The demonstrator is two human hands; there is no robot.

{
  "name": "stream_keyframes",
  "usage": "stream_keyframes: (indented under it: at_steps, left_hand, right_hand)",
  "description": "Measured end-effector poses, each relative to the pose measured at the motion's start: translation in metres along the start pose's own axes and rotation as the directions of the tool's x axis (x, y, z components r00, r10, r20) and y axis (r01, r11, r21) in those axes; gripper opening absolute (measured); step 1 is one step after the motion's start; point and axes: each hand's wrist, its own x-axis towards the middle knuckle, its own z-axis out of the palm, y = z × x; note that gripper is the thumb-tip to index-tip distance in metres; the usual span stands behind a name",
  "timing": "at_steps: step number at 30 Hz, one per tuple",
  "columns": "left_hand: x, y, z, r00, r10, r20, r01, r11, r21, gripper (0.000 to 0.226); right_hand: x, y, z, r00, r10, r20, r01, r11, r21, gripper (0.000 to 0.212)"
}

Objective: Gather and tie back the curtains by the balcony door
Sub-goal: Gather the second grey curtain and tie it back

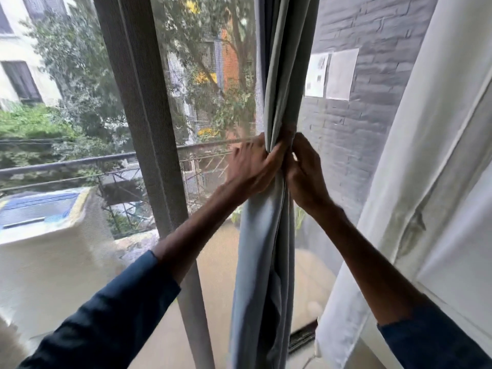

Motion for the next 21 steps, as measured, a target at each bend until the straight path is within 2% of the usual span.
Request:
stream_keyframes:
  at_steps: [2, 5, 8, 11, 14, 17, 19, 21]
  left_hand:
    - [0.000, -0.003, 0.002, 1.000, -0.021, -0.001, 0.021, 0.997, -0.070, 0.056]
    - [0.006, -0.010, 0.006, 0.998, -0.067, -0.003, 0.067, 0.994, -0.086, 0.061]
    - [0.005, -0.020, 0.010, 0.980, -0.196, -0.020, 0.193, 0.975, -0.112, 0.059]
    - [-0.005, -0.029, 0.013, 0.958, -0.280, -0.053, 0.267, 0.948, -0.175, 0.054]
    - [-0.012, -0.037, 0.016, 0.944, -0.326, -0.053, 0.303, 0.918, -0.256, 0.048]
    - [-0.018, -0.051, 0.024, 0.942, -0.334, 0.026, 0.324, 0.890, -0.320, 0.052]
    - [-0.026, -0.060, 0.028, 0.940, -0.327, 0.100, 0.341, 0.872, -0.353, 0.052]
    - [-0.036, -0.068, 0.033, 0.939, -0.302, 0.163, 0.343, 0.841, -0.418, 0.047]
  right_hand:
    - [-0.012, 0.002, 0.002, 0.997, -0.073, 0.031, 0.075, 0.996, -0.056, 0.023]
    - [-0.029, 0.008, 0.007, 0.987, -0.128, 0.093, 0.138, 0.984, -0.109, 0.034]
    - [-0.050, 0.018, 0.013, 0.976, -0.139, 0.169, 0.162, 0.978, -0.132, 0.032]
    - [-0.068, 0.022, 0.015, 0.960, -0.167, 0.225, 0.188, 0.979, -0.074, 0.029]
    - [-0.078, 0.028, 0.014, 0.980, -0.105, 0.170, 0.108, 0.994, -0.007, 0.022]
    - [-0.082, 0.038, 0.016, 0.999, 0.038, 0.013, -0.038, 0.998, 0.053, 0.016]
    - [-0.084, 0.045, 0.018, 0.986, 0.140, -0.092, -0.132, 0.987, 0.095, 0.037]
    - [-0.085, 0.051, 0.020, 0.967, 0.243, -0.082, -0.233, 0.966, 0.114, 0.057]
